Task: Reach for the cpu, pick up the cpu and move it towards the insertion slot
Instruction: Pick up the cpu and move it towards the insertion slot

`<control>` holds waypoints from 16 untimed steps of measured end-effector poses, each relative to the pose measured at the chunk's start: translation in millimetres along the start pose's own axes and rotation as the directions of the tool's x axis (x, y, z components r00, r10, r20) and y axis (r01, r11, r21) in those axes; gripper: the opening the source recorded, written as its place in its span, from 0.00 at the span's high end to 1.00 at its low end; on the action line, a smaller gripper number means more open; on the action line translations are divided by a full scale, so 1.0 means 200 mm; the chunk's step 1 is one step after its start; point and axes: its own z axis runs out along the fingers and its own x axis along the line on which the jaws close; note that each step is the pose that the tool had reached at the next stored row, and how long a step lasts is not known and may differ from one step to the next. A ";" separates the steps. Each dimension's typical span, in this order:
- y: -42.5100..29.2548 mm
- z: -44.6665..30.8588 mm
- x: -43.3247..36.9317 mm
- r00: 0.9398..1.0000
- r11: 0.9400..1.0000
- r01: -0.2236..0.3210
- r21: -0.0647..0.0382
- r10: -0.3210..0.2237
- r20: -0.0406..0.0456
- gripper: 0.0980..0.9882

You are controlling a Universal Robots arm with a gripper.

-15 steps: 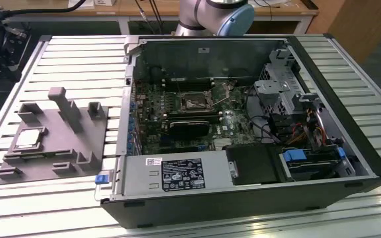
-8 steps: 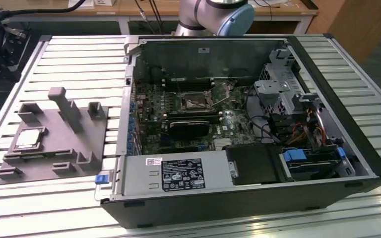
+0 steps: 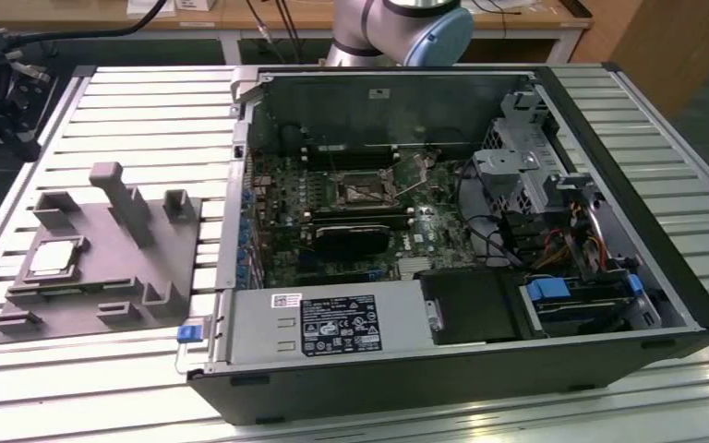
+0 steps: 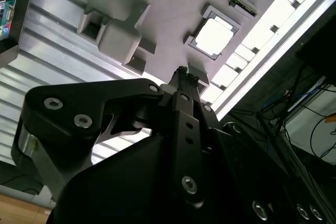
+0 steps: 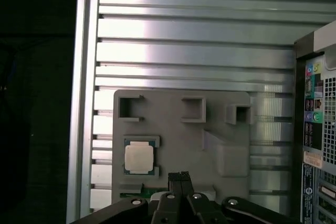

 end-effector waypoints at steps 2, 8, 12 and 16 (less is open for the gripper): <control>-0.001 0.012 0.004 1.000 1.000 0.000 0.000 0.000 0.000 0.99; -0.001 0.036 0.023 1.000 1.000 0.000 0.000 0.000 0.000 0.99; -0.002 0.052 0.040 1.000 1.000 0.000 0.000 0.000 0.000 0.99; -0.002 0.069 0.060 1.000 1.000 0.000 0.000 0.000 0.000 0.99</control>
